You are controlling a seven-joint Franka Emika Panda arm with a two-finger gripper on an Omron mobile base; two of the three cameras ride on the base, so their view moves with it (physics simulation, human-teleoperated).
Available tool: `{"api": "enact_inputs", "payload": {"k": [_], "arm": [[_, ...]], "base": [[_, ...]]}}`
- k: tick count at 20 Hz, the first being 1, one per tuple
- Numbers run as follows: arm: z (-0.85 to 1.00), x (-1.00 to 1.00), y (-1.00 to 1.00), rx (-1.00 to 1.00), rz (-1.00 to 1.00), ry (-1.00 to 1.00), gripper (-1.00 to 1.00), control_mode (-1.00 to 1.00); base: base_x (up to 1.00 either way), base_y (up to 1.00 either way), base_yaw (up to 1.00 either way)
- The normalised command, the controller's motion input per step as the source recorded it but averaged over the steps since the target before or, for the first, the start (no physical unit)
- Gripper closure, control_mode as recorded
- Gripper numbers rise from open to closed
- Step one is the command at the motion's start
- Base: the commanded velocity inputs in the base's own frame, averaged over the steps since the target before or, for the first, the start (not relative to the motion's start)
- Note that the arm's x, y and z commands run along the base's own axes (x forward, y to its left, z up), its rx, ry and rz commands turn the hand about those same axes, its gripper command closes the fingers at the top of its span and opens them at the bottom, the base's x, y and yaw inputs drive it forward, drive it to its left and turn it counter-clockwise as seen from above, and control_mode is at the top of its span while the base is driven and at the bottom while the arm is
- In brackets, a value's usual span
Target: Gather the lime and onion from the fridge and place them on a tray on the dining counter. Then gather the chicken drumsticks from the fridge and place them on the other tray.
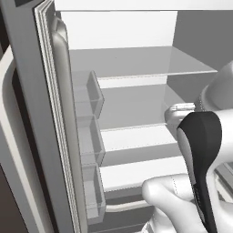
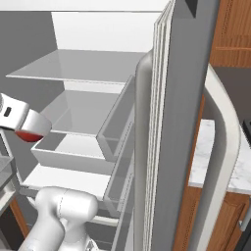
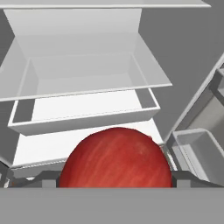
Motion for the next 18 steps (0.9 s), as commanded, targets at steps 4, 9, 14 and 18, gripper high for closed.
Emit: {"api": "enact_inputs", "payload": {"k": [4,9,14,18], "arm": [[0.0,-0.05,0.0,0.0,0.0,0.0,1.0,-1.0],[0.0,-0.05,0.0,0.0,0.0,0.0,1.0,1.0],[0.0,0.0,0.0,0.0,0.0,0.0,1.0,1.0],[0.0,0.0,0.0,0.0,0.0,0.0,1.0,1.0]], "base": [[0.0,0.0,0.0],[-0.02,0.0,0.0],[-0.41,0.01,-0.09],[-0.71,0.12,-0.17]]}}
